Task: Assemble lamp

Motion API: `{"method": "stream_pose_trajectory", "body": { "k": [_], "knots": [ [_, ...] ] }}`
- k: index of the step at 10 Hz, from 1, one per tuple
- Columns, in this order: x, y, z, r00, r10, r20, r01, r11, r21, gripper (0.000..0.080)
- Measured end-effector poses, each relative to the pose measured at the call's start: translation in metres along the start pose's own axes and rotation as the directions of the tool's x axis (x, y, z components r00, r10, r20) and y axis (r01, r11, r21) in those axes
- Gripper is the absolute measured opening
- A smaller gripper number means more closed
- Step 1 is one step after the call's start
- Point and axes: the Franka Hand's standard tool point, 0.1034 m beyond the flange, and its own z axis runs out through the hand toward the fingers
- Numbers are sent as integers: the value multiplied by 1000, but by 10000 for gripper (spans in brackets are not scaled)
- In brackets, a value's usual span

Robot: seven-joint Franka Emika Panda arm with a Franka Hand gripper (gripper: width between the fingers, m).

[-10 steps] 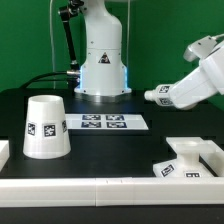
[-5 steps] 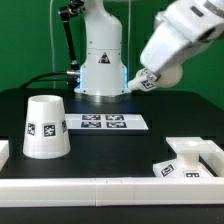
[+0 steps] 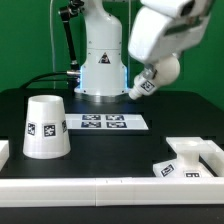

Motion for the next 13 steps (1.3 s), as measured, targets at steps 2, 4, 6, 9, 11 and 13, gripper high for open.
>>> {"method": "stream_pose_trajectory", "body": {
  "k": [2, 4, 6, 9, 11, 13],
  "knots": [
    [-1, 14, -15, 990, 0, -142, -4, 1000, -26, 579],
    [-3, 18, -10, 966, -4, -258, -6, 999, -38, 579],
    [9, 23, -5, 935, 35, -354, -49, 998, -29, 579],
    [35, 39, -8, 872, 169, -460, -131, 985, 113, 579],
    [35, 51, -8, 833, 189, -520, -154, 982, 110, 579],
    [29, 53, -1, 826, 201, -527, -174, 980, 101, 579]
  ]
}}
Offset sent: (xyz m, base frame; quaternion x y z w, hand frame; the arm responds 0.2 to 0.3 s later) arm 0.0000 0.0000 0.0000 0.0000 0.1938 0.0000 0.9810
